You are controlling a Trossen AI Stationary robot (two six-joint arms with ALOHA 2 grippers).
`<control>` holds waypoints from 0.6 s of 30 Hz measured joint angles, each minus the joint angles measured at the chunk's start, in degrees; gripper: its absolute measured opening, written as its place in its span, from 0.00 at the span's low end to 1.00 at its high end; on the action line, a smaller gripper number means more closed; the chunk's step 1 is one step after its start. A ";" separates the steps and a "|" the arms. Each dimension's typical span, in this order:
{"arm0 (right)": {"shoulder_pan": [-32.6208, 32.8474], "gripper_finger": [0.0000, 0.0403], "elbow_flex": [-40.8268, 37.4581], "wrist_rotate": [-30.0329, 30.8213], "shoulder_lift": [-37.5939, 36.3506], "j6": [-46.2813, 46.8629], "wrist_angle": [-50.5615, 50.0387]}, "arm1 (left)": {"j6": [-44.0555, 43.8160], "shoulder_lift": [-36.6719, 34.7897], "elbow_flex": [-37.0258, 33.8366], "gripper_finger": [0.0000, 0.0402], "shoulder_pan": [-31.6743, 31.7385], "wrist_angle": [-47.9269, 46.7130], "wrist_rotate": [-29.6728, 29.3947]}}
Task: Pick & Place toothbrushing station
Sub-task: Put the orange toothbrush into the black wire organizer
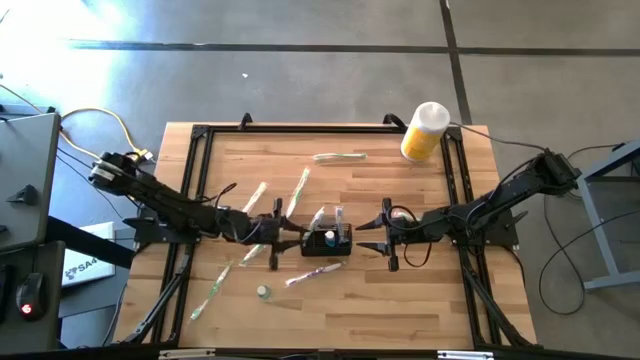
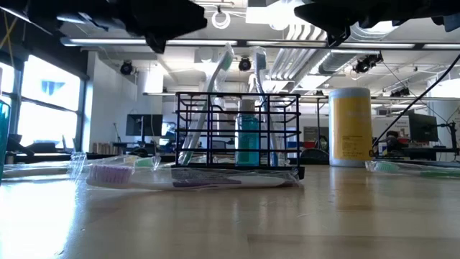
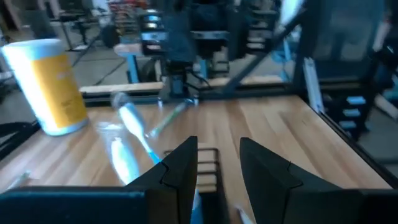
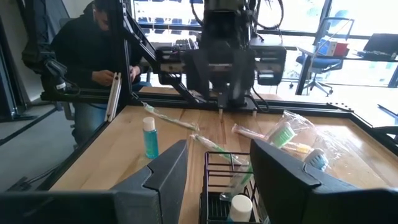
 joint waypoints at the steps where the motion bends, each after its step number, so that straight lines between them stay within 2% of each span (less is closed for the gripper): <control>1: 0.00 0.42 0.00 0.01 0.00 0.00 -0.03 | 0.07 -1.17 0.65 0.29 -0.46 -3.03 0.00; 6: 0.00 0.42 0.00 0.01 0.00 0.00 -0.11 | -5.59 -7.91 5.15 0.29 -0.53 -25.28 -1.46; 12: 0.00 0.42 0.00 0.00 0.00 0.00 -0.09 | -19.06 -14.09 11.51 0.29 -0.53 -56.03 -12.95; 15: 0.00 0.42 0.00 0.02 0.00 0.00 -0.13 | -27.34 -15.65 13.03 0.29 0.27 -66.91 -16.66; 18: 0.00 0.42 0.00 0.02 0.00 0.00 -0.09 | -34.73 -16.28 13.11 0.29 2.94 -75.04 -17.09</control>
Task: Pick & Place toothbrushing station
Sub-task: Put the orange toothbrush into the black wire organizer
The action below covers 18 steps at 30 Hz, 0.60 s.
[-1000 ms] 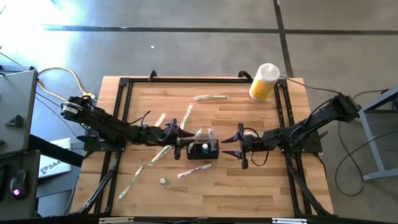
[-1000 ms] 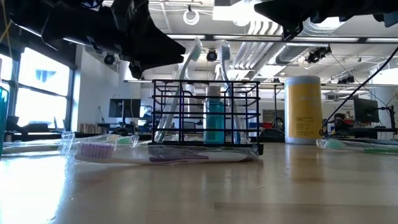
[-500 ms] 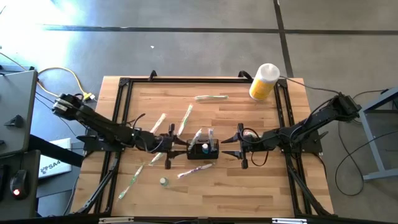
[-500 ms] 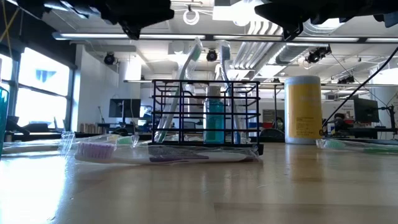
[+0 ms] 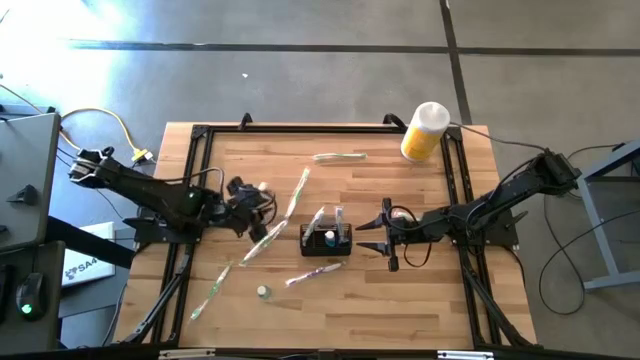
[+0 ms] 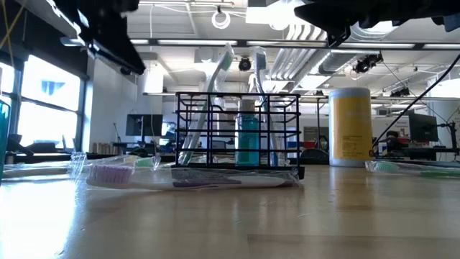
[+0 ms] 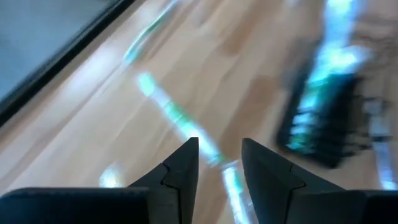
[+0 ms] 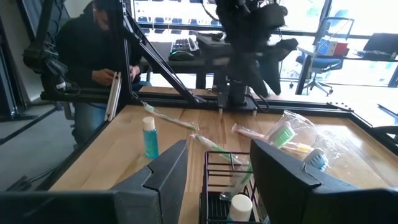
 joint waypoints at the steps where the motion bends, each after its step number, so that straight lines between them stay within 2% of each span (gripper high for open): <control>1: 0.00 0.42 0.00 0.00 0.00 0.00 0.00 | -2.05 -0.09 -0.09 0.29 1.13 -2.61 0.21; 4: 0.00 0.42 0.00 0.00 0.00 0.22 0.07 | -5.34 -0.21 -0.89 0.29 5.49 -6.60 2.42; 9: 0.00 0.42 0.00 0.02 0.00 0.20 0.11 | -5.27 -0.19 -2.20 0.29 14.73 -8.77 9.35; 18: 0.00 0.42 0.00 0.02 0.00 0.20 -0.11 | 1.14 2.91 -2.27 0.29 30.51 -9.77 21.65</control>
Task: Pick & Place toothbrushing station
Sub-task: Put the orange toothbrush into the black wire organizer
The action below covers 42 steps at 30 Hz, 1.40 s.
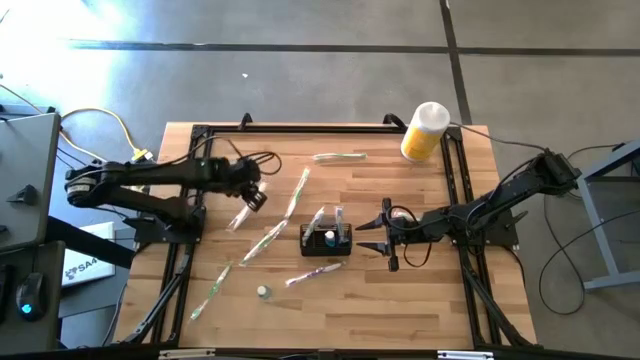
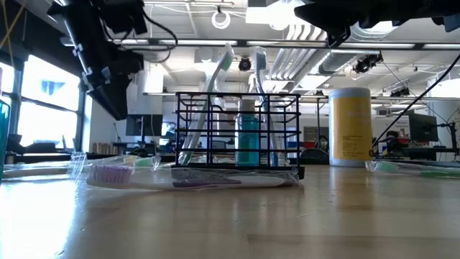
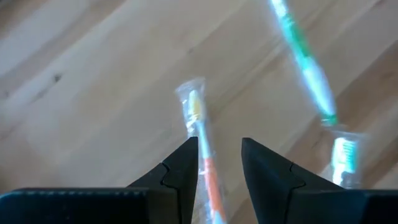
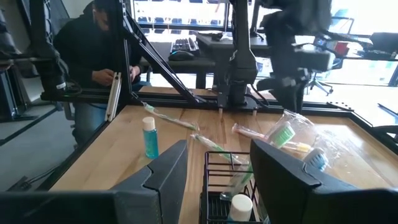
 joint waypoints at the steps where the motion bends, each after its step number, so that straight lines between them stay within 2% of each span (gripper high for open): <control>1: 0.00 0.42 0.00 0.00 0.00 0.01 -0.12 | 0.33 0.93 0.00 0.29 1.56 -0.20 1.14; 6: -0.01 0.42 0.00 0.00 0.00 0.03 -0.36 | 1.09 6.38 0.00 0.29 6.65 -0.34 6.69; 9: -0.01 0.42 0.00 0.00 0.00 0.04 -0.62 | 1.86 10.03 0.00 0.29 8.07 -0.41 7.65; 21: 0.00 0.42 0.00 0.00 0.00 0.04 -0.70 | 4.50 19.94 0.00 0.29 8.51 3.98 12.11; 34: 0.00 0.42 0.00 -0.01 0.00 0.06 -0.90 | 3.02 22.41 0.00 0.29 7.16 5.05 13.00; 42: -0.01 0.42 0.00 0.00 0.00 0.08 -0.87 | 3.22 25.28 0.32 0.29 7.24 5.59 10.90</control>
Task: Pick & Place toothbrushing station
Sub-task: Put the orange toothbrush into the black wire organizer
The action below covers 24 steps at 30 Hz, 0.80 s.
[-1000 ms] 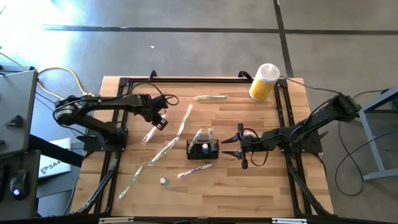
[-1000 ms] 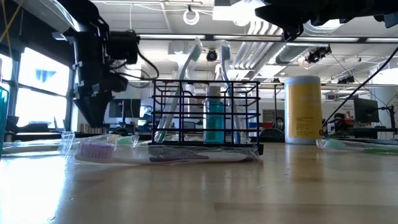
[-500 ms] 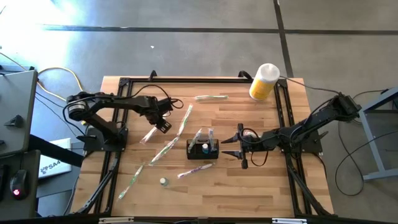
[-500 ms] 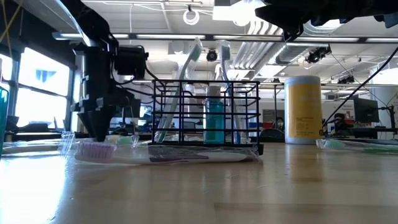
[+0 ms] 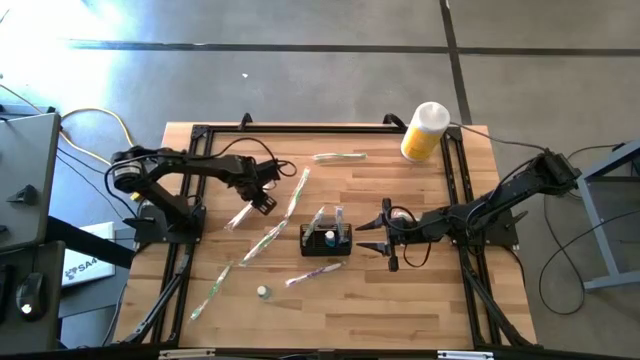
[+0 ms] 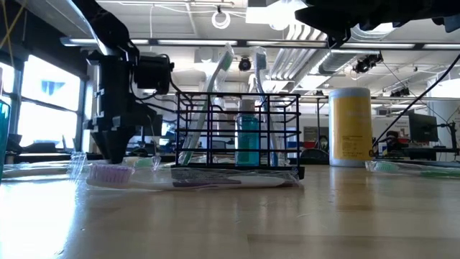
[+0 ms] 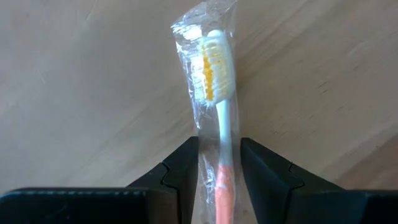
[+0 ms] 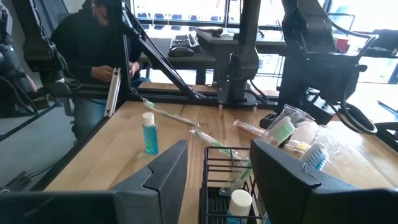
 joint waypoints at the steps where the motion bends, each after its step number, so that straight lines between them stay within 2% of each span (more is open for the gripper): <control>1: 0.01 0.42 0.00 0.00 0.00 0.00 0.00 | -0.47 1.06 -0.01 0.29 -0.02 -0.06 -0.35; 6: 0.00 0.42 0.00 0.00 0.00 0.00 -0.17 | -0.51 5.99 0.22 0.27 -0.05 -1.12 -0.66; 11: 0.01 0.42 0.00 0.00 0.00 0.00 -0.33 | 0.18 6.72 0.27 0.13 -0.11 -0.94 -0.44; 14: 0.01 0.42 0.00 0.00 0.00 0.00 -0.39 | 1.26 5.34 -0.08 0.03 -0.09 -0.93 -0.21; 21: 0.01 0.42 0.00 -0.02 0.00 0.00 -0.65 | 1.16 -0.66 -0.34 0.01 0.02 -4.37 -1.58; 24: -0.01 0.42 0.00 -0.02 0.00 0.00 -0.64 | 0.72 -4.25 0.40 0.01 -0.94 -10.90 -2.46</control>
